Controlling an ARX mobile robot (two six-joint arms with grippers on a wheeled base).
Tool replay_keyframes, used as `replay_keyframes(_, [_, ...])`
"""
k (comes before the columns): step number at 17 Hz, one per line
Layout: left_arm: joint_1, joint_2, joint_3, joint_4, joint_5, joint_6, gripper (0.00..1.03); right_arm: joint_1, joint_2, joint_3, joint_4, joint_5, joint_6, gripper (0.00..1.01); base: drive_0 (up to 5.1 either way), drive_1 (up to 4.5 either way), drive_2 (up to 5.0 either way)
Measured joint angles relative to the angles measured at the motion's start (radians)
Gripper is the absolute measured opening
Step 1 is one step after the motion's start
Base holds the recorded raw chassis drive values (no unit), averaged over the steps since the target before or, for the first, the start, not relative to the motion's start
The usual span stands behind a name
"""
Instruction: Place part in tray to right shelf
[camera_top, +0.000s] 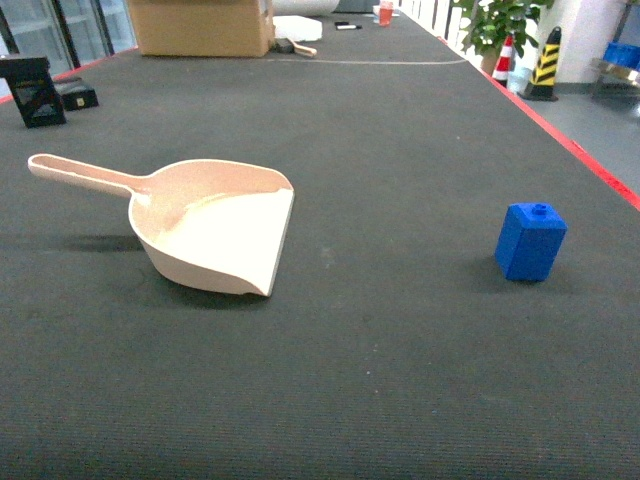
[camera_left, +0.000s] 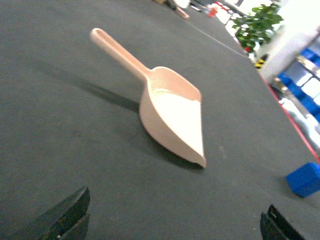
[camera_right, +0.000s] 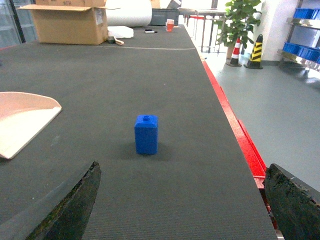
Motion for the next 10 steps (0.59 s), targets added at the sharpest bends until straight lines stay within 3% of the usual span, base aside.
replay_keyframes(2, [0.008, 0.286, 0.052, 0.257, 0.035, -0.124, 0.98, 0.0, 0.0, 0.0, 0.0, 0.0, 0.0, 0.98, 0.0, 0.0, 0.0])
replay_keyframes(4, [0.008, 0.675, 0.17, 0.541, 0.031, -0.259, 0.98, 0.0, 0.0, 0.0, 0.0, 0.0, 0.0, 0.98, 0.0, 0.0, 0.0])
replay_keyframes(5, [0.008, 0.801, 0.22, 0.615, 0.032, -0.302, 0.98, 0.0, 0.0, 0.0, 0.0, 0.0, 0.0, 0.98, 0.0, 0.0, 0.0])
replay_keyframes(7, [0.011, 0.998, 0.319, 0.692, 0.035, -0.351, 0.98, 0.0, 0.0, 0.0, 0.0, 0.0, 0.0, 0.98, 0.0, 0.0, 0.0])
replay_keyframes(10, [0.025, 1.237, 0.49, 0.705, 0.045, -0.42, 0.98, 0.0, 0.0, 0.0, 0.0, 0.0, 0.0, 0.98, 0.0, 0.0, 0.0])
